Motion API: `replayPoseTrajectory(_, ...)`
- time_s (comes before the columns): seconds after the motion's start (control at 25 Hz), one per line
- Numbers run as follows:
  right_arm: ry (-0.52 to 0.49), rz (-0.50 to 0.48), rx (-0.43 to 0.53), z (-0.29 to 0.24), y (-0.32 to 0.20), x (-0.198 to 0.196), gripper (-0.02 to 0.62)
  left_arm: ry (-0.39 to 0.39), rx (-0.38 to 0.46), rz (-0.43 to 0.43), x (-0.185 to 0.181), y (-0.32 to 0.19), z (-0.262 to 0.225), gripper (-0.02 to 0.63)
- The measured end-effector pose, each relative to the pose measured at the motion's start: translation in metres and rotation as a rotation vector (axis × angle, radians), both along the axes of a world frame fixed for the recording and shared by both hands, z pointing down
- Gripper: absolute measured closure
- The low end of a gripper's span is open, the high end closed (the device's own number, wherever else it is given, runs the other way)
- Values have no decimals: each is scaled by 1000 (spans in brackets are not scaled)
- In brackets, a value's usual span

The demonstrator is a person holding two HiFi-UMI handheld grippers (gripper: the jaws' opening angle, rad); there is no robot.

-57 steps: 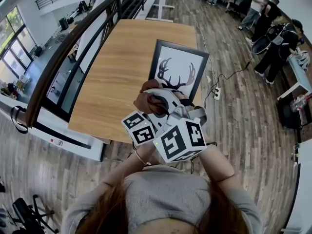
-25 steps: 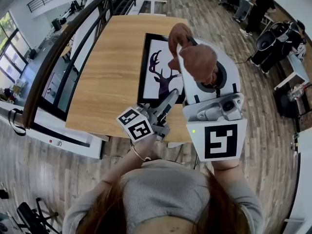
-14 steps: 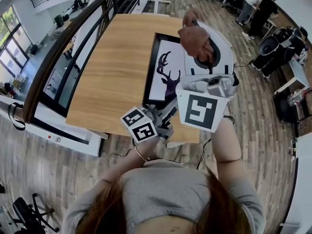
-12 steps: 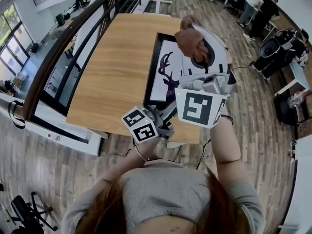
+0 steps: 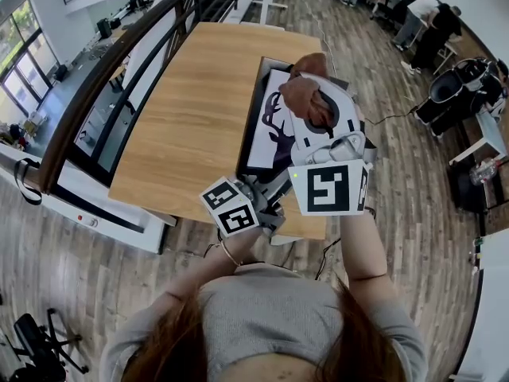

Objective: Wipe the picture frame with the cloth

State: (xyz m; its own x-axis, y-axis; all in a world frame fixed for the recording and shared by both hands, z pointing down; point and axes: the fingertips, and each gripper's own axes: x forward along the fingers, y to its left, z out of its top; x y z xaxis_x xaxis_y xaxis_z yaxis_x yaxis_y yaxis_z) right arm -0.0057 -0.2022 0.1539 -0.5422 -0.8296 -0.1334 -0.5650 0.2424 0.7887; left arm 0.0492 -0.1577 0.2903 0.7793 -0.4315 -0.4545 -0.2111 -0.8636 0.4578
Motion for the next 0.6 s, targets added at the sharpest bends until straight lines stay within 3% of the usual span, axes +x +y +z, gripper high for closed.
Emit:
replayPoseTrajectory(0.16, -11, -39, -116, 24, 3, -5, 549, 15, -12, 4, -3, -3, 2, 577)
replayPoseTrajectory(0.6, 60, -80, -223, 56, 15, -3, 549, 23, -32, 10, 8, -5, 1, 577)
